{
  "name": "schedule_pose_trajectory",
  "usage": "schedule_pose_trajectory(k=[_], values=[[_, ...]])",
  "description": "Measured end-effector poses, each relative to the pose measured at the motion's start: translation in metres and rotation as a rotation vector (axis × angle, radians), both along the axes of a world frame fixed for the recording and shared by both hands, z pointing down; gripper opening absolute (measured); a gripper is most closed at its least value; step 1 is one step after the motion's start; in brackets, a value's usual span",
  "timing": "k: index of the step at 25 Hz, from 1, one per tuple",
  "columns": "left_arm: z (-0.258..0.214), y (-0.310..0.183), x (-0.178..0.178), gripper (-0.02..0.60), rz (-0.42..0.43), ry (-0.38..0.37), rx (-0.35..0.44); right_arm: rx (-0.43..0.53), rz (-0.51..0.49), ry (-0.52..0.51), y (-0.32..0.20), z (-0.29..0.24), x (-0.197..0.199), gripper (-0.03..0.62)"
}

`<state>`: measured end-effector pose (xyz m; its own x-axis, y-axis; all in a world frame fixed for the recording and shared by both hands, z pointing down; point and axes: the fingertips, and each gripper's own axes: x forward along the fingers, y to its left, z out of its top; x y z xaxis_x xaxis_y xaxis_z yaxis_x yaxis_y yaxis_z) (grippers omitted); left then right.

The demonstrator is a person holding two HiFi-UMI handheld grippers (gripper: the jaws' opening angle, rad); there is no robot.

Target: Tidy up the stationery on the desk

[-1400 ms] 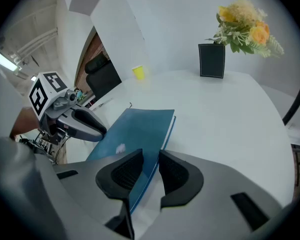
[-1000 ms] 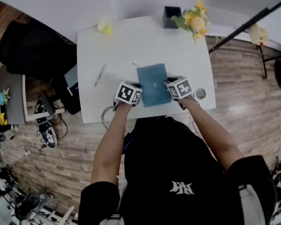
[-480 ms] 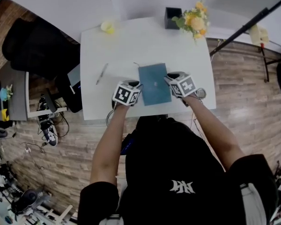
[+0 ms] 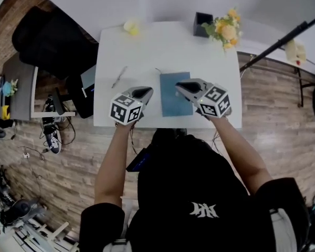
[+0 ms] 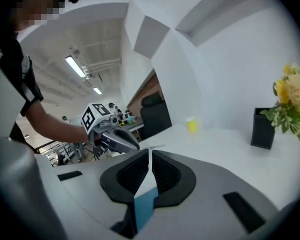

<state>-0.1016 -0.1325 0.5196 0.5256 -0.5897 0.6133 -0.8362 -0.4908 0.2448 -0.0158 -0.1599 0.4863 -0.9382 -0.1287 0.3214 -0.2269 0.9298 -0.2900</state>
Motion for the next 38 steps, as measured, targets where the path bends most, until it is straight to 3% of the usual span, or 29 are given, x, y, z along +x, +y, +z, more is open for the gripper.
schedule_pose_trajectory(k=[8,11,15,22,30,35,38], values=[[-0.088,0.031,-0.034,0.003,-0.141,0.171,0.278,0.135,-0.115,-0.177,0.025,-0.074,-0.038,0.049],[-0.101,0.045,-0.048,0.003,-0.19,0.191,0.333,0.154,-0.133,-0.232,0.028,-0.095,-0.046,0.051],[-0.102,0.061,-0.08,0.003,-0.278,0.2,0.377,0.195,-0.162,-0.224,0.032,-0.1,-0.06,0.051],[-0.08,0.062,-0.118,0.003,-0.295,0.195,0.354,0.245,-0.21,-0.13,0.023,-0.08,-0.089,0.051],[-0.05,0.052,-0.167,0.003,-0.273,0.167,0.313,0.344,-0.33,0.019,0.012,-0.052,-0.159,0.052],[-0.04,0.047,-0.216,0.003,-0.289,0.227,0.292,0.374,-0.43,0.144,0.016,-0.032,-0.216,0.055],[-0.036,0.042,-0.246,0.003,-0.282,0.244,0.289,0.357,-0.478,0.218,0.016,-0.015,-0.25,0.115]])
